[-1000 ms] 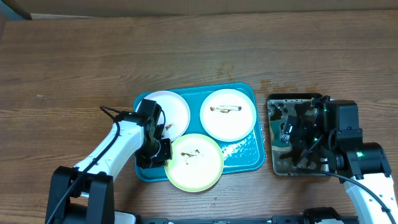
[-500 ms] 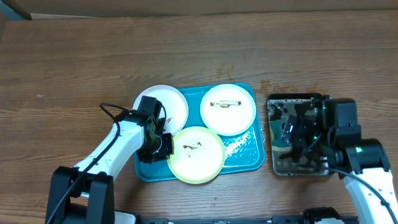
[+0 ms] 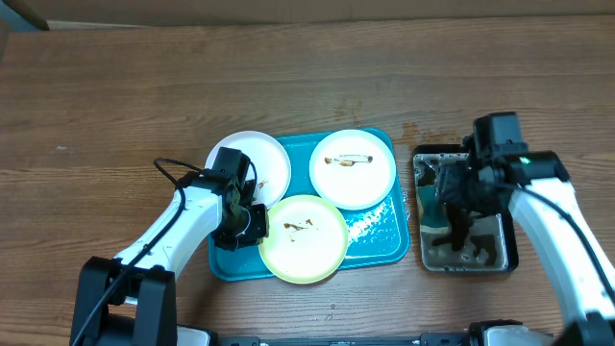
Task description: Clean dirty plates on tray and stack at the side
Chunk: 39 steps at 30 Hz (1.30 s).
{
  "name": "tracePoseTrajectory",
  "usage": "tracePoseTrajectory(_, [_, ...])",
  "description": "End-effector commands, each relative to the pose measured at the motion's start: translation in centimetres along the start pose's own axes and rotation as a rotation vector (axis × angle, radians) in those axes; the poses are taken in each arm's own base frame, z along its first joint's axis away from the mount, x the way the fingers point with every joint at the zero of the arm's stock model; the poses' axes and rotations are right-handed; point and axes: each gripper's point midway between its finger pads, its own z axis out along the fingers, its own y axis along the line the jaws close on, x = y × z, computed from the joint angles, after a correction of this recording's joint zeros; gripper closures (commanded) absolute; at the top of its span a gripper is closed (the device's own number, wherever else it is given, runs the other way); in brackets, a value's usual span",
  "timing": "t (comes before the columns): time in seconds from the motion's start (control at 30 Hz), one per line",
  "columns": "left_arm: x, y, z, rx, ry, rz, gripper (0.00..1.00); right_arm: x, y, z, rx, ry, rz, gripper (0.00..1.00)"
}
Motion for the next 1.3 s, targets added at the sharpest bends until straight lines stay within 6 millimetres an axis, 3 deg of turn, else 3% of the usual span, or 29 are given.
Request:
tracePoseTrajectory(0.0, [-0.6, -0.6, -0.3, 0.015, -0.013, 0.016, 0.96, -0.5, -0.2, 1.2, 0.023, 0.019, -0.004, 0.47])
tracePoseTrajectory(0.4, [-0.7, -0.6, -0.3, 0.015, -0.015, 0.016, 0.96, 0.4, -1.0, 5.6, 0.066, 0.130, 0.006, 0.46])
tracePoseTrajectory(0.7, [-0.7, -0.6, -0.3, 0.016, -0.017, 0.016, 0.96, 1.8, -1.5, 7.1, 0.072, 0.151, 0.008, 0.46])
tracePoseTrajectory(1.03, [-0.7, -0.6, -0.3, 0.016, -0.017, 0.017, 0.96, 2.8, -1.1, 7.1, 0.040, 0.193, 0.013, 0.48])
tracePoseTrajectory(1.1, [-0.7, -0.6, -0.3, 0.016, -0.018, 0.017, 0.96, 2.9, -0.9, 7.1, 0.033, 0.198, 0.015, 0.52])
tracePoseTrajectory(1.17, [-0.7, -0.6, -0.3, 0.016, -0.018, 0.017, 0.96, 2.9, -1.0, 7.1, 0.036, 0.196, 0.015, 0.67])
tracePoseTrajectory(1.27, [-0.7, -0.6, -0.3, 0.016, -0.017, 0.016, 0.96, 2.8, -1.0, 7.1, 0.035, 0.193, 0.014, 0.69])
